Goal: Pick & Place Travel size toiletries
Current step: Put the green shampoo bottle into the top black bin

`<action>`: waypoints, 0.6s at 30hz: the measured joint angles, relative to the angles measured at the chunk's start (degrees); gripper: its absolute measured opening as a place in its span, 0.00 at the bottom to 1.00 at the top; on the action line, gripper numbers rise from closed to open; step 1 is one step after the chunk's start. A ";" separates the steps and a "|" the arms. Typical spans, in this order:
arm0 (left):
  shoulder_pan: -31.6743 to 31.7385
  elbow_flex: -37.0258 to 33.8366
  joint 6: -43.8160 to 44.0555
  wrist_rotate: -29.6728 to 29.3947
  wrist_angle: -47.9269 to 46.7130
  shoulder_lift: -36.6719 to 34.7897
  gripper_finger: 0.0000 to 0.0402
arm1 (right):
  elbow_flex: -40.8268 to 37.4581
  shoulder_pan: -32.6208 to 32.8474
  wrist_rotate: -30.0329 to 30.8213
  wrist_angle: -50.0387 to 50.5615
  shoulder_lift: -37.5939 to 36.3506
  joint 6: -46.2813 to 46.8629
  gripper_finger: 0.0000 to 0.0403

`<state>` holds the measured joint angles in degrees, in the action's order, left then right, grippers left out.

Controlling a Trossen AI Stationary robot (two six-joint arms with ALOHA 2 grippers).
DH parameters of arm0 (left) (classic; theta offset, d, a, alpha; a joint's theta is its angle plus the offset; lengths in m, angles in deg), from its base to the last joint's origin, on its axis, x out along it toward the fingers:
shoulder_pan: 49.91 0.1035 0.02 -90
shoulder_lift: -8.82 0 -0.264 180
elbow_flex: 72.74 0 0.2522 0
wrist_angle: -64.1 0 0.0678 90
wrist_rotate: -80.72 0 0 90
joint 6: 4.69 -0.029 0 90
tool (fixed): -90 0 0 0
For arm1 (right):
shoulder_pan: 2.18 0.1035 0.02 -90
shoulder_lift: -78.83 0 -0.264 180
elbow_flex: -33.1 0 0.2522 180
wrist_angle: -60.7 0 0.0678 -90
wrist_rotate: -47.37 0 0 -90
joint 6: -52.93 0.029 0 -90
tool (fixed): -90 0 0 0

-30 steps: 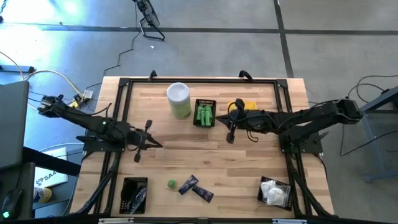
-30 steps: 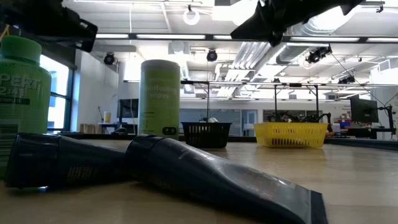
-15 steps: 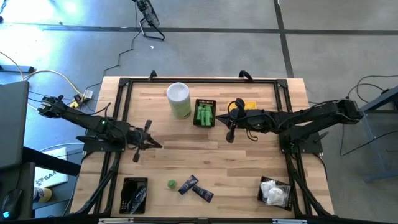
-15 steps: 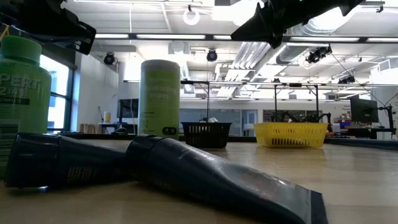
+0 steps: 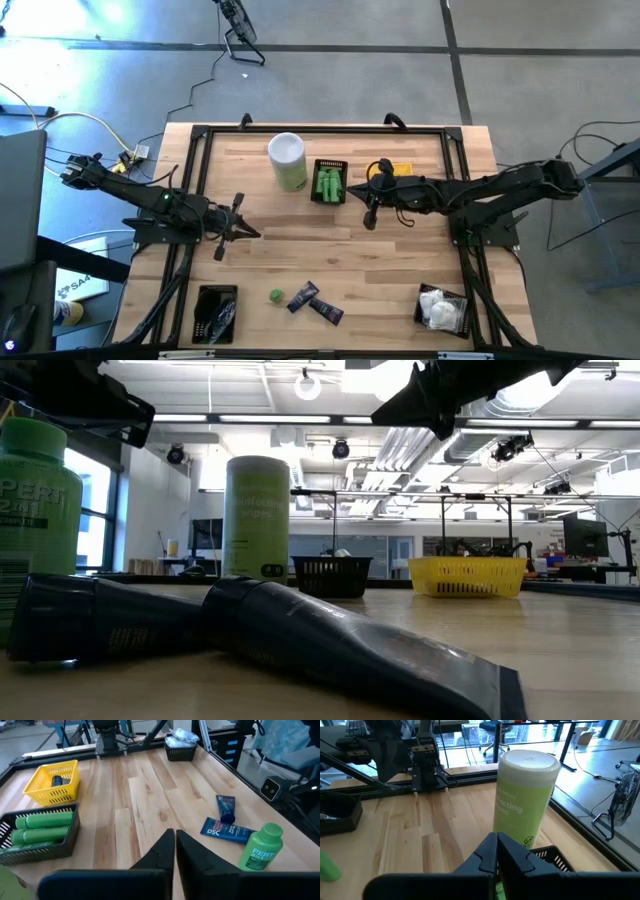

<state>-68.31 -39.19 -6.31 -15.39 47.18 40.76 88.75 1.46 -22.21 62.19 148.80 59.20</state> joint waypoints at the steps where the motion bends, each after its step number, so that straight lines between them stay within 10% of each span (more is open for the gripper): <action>1: 0.00 0.00 0.40 0.00 0.02 0.18 0.05 | 0.00 0.00 0.00 0.00 0.00 0.02 0.01; 18: 0.02 0.00 0.37 4.28 0.46 1.47 0.54 | 0.00 0.00 -0.02 -0.42 0.00 0.21 0.01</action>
<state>-68.28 -39.19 -5.94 -11.11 47.64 42.23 88.75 1.46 -22.23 61.77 148.80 59.41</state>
